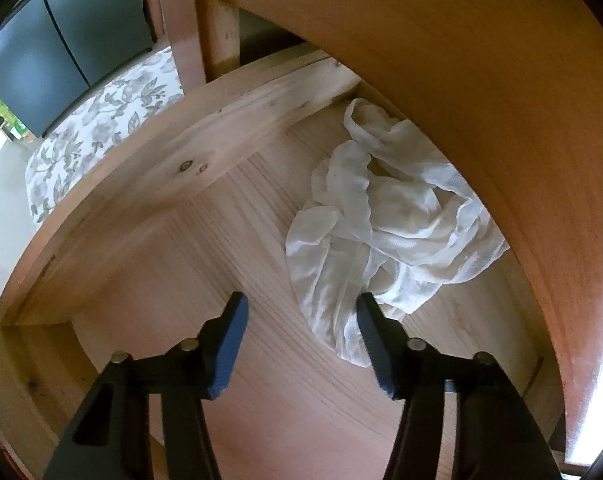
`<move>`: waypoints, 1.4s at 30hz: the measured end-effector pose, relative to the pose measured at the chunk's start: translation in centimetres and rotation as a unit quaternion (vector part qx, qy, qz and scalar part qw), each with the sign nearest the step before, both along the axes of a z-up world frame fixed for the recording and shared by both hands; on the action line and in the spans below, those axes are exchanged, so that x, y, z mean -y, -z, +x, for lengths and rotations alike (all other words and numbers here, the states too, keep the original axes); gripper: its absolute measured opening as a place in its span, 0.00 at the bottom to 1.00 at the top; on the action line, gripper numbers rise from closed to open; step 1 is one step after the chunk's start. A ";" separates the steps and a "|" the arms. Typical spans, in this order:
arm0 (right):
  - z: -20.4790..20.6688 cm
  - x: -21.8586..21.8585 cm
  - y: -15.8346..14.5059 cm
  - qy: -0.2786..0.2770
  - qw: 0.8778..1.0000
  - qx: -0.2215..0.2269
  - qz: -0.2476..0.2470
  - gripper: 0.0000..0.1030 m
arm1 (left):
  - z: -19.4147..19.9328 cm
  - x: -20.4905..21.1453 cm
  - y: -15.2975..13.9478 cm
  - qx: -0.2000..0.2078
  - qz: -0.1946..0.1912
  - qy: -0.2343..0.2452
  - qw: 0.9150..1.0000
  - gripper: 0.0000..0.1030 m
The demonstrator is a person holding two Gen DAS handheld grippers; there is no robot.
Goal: Take underwear out of drawer
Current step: 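Reach the left gripper into the drawer toward the white sheer cloth, then close the left gripper on the white sheer cloth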
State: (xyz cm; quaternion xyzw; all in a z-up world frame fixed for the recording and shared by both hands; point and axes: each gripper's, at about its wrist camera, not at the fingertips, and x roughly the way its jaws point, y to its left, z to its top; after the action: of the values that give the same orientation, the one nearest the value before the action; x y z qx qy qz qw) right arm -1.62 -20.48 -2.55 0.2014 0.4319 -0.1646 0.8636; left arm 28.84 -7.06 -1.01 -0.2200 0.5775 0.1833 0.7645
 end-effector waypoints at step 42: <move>-0.1 -0.2 -0.3 0.003 1.000 -0.002 -0.010 1.00 | -0.9 -3.3 -2.3 0.014 -0.041 0.093 0.995 0.01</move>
State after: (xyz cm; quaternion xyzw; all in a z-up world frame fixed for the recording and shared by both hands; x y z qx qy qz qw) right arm -1.72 -20.27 -2.22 0.1941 0.4313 -0.1721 0.8641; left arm 27.89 -3.80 1.29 -0.1986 0.5914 0.0842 0.7770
